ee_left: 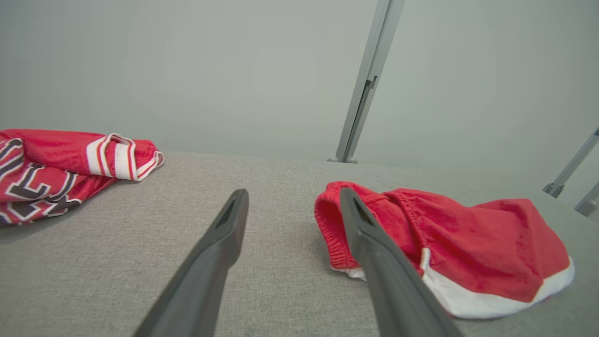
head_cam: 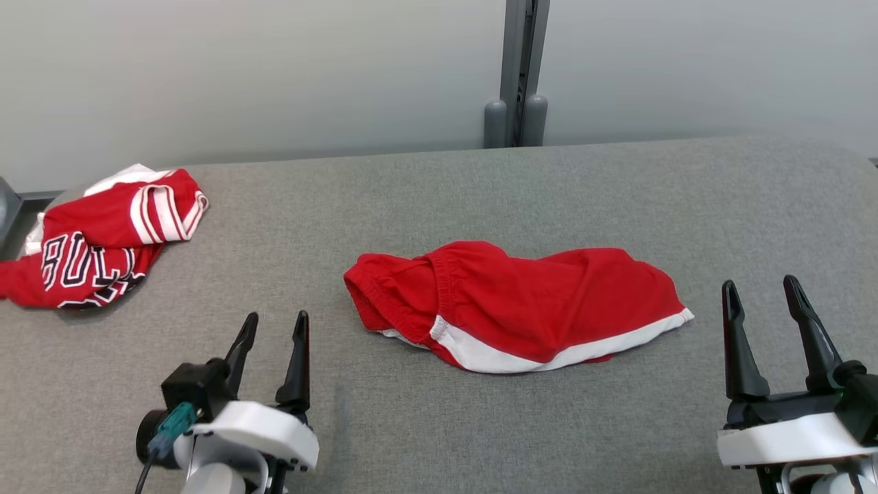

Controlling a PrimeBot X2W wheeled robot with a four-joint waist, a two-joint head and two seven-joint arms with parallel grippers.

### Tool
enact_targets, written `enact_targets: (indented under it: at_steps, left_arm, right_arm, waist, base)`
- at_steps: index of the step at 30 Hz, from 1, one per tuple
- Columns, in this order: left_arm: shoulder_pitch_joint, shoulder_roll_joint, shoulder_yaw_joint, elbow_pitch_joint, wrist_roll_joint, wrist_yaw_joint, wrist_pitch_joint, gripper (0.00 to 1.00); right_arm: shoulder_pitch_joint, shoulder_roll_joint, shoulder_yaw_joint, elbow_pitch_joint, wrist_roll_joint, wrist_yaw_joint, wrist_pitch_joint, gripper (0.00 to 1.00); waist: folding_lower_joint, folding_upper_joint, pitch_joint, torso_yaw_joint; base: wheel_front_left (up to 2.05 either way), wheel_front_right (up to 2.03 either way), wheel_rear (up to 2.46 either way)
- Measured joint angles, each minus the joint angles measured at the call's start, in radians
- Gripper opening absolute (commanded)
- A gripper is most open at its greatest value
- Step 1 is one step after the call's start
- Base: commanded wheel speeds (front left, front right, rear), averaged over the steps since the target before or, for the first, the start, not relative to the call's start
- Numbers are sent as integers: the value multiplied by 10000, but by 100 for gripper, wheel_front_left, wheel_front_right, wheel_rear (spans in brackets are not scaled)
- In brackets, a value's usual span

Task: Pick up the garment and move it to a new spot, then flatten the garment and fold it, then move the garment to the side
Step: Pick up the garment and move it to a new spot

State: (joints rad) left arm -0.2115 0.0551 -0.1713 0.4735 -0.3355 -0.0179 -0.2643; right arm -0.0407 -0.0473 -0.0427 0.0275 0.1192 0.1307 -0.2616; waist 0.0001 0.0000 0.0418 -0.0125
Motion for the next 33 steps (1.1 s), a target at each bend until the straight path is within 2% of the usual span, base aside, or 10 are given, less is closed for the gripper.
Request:
enact_targets:
  at_steps: [2,8,12,18,33]
  left_arm:
    - [626,-23,265,-719,109,2,0,100]
    - [1379,-54,370,-1584,374,13,0,100]
    - [1774,-59,324,-1969,259,178,0,100]
    - [2036,-59,267,-2084,240,360,0,100]
    - [2029,-63,148,-1927,244,384,0,100]
  right_arm:
    - [178,0,-61,19,-73,0,0,100]
    - [399,0,27,12,-146,0,0,100]
    - [616,2,73,13,-113,0,0,100]
    - [902,0,148,150,79,0,2,100]
    - [911,0,339,238,98,0,0,100]
  waist:
    - [0,0,-216,81]
    - [0,0,-464,240]
    - [0,0,-584,304]
    - [-1,0,-614,318]
    - [0,0,-593,287]
  base:
    - [0,0,0]
    - [0,0,0]
    - [0,0,0]
    - [0,0,0]
    - [0,0,0]
